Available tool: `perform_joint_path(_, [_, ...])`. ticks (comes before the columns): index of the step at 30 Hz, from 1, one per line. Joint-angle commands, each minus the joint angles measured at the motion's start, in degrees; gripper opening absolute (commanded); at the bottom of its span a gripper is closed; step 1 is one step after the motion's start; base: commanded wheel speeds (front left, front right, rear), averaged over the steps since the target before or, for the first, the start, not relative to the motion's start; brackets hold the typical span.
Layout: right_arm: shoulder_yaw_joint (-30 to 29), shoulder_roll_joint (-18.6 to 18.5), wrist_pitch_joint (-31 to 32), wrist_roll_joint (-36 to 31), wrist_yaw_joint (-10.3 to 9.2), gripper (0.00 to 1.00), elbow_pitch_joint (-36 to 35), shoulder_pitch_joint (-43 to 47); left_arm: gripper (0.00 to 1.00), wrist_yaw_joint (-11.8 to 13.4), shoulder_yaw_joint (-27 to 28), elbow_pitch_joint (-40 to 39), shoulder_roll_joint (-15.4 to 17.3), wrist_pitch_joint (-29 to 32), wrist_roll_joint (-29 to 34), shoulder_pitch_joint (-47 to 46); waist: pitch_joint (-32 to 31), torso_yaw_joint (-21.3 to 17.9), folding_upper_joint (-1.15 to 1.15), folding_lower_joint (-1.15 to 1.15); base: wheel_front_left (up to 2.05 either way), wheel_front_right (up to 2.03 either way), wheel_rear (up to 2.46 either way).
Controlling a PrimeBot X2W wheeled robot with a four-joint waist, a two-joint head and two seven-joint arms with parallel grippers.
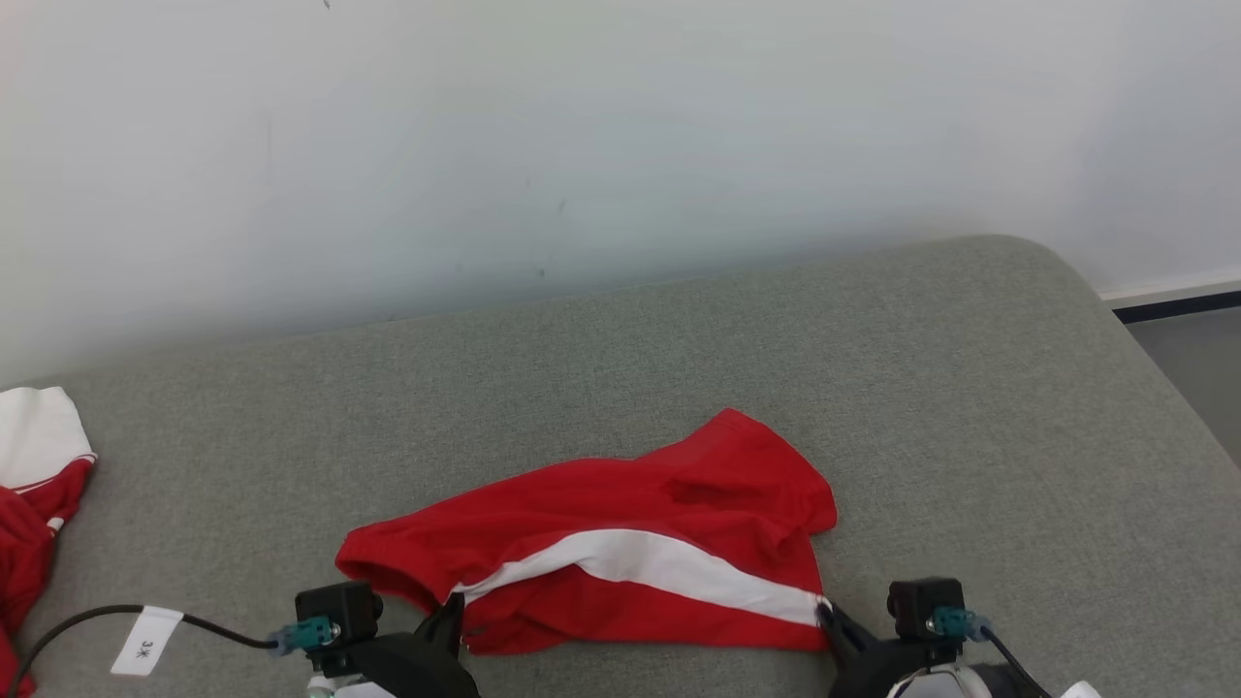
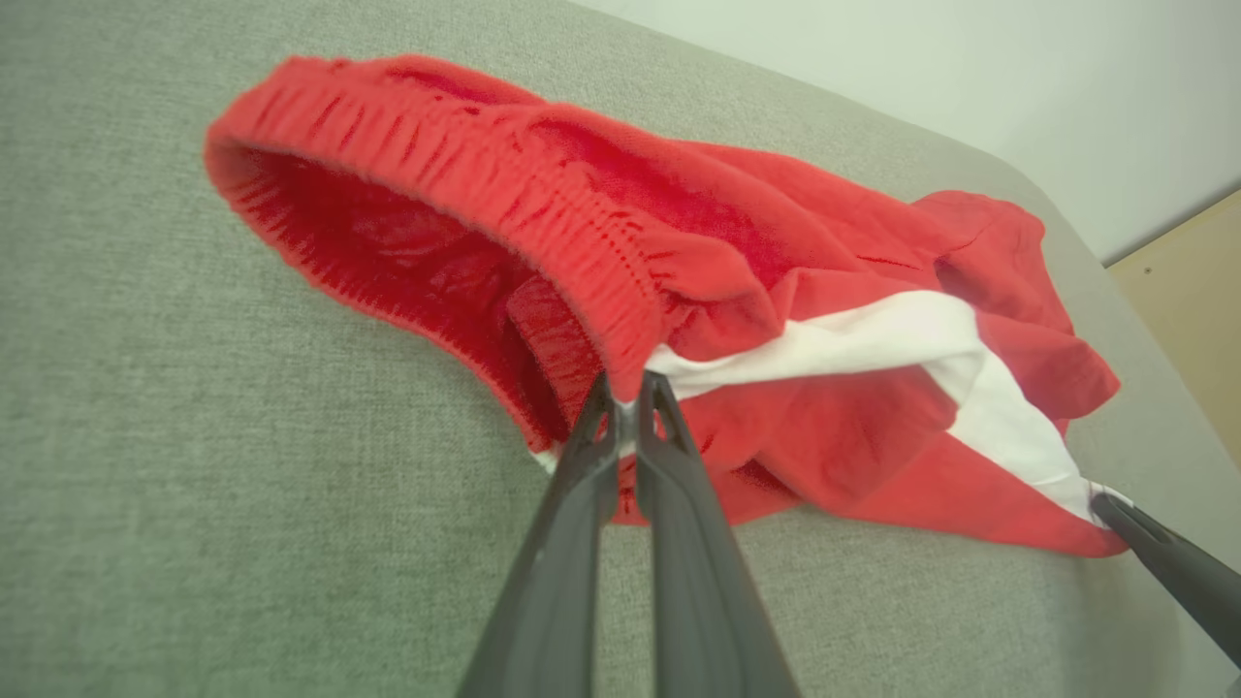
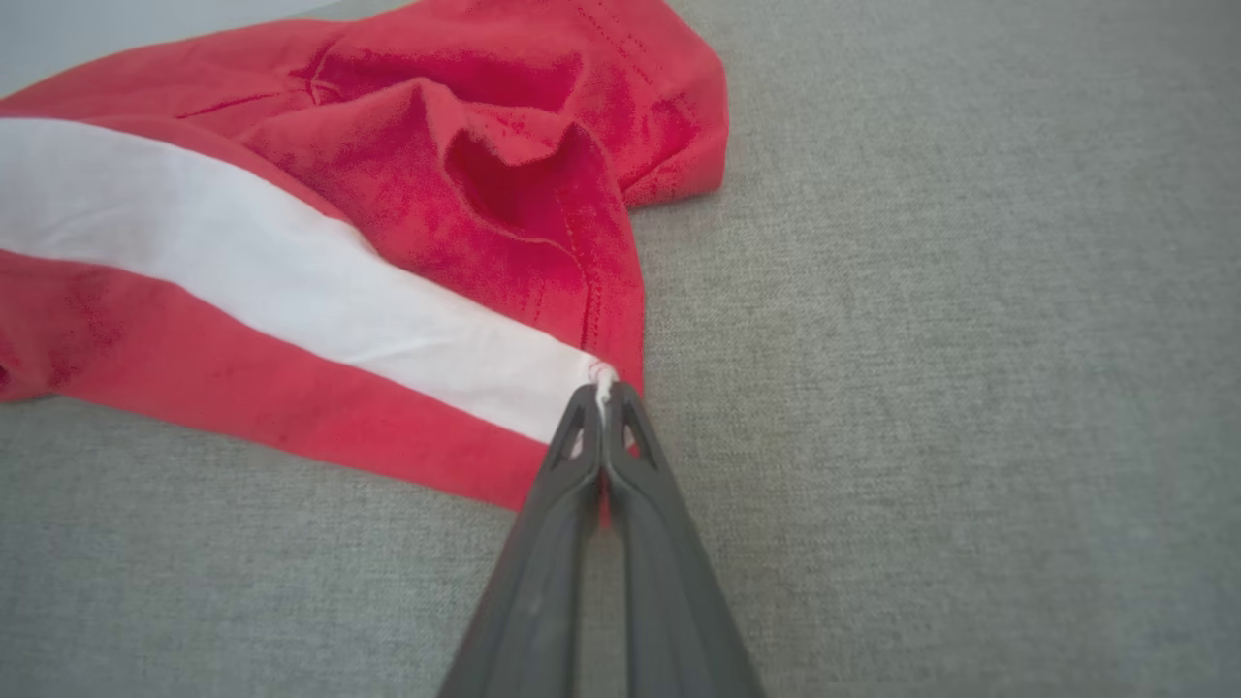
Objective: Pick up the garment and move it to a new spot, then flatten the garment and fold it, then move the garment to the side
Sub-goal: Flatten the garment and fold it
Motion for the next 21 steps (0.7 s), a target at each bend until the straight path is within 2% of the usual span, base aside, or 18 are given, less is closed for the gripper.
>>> perform_joint_path(1, [-0.2,0.0,-0.5,-0.5,-0.13,0.0,-1.1,-1.1,0.0,-0.3,0.3,-0.4,0.4,-0.7,-0.2,-1.0,-0.1,0.0,0.0,0.0,0.0,0.0,0.0])
perform_joint_path(6, [-0.9,0.0,-0.6,-1.3,-0.13,0.0,-5.7,-2.4,0.0,-1.0,1.0,-3.8,0.9,0.0,-1.5,-1.8,0.4,0.0,0.0,0.0,0.0,0.0,0.0])
perform_joint_path(11, [-0.9,-1.6,2.5,-1.6,-0.13,0.0,-14.6,-7.3,0.0,-0.3,1.8,-9.6,3.0,3.6,-1.7,-5.3,3.5,-0.3,0.0,0.0,0.0,0.0,0.0])
perform_joint_path(14, [-0.4,-0.9,7.5,2.9,-0.13,0.0,-21.7,-12.7,0.0,-0.3,2.3,-12.2,4.0,6.9,-1.9,-11.2,7.9,-0.1,0.0,0.0,0.0,0.0,0.0])
perform_joint_path(16, [0.5,-3.4,10.6,3.4,-0.13,0.0,-24.8,-17.6,0.0,-0.3,1.6,-13.2,4.6,10.0,-0.7,-17.0,11.7,0.5,0.0,0.0,0.0,0.0,0.0])
perform_joint_path(19, [0.7,-5.0,13.6,6.1,-0.13,0.0,-25.7,-25.4,0.0,-0.7,2.2,-13.0,4.1,13.5,-1.5,-25.7,16.1,1.0,0.0,0.0,0.0,0.0,0.0])
perform_joint_path(21, [0.5,-5.6,14.0,7.2,-0.12,0.0,-24.7,-31.4,0.0,-0.3,3.1,-11.5,5.1,13.9,-0.2,-31.8,18.5,0.8,0.0,0.0,0.0,0.0,0.0])
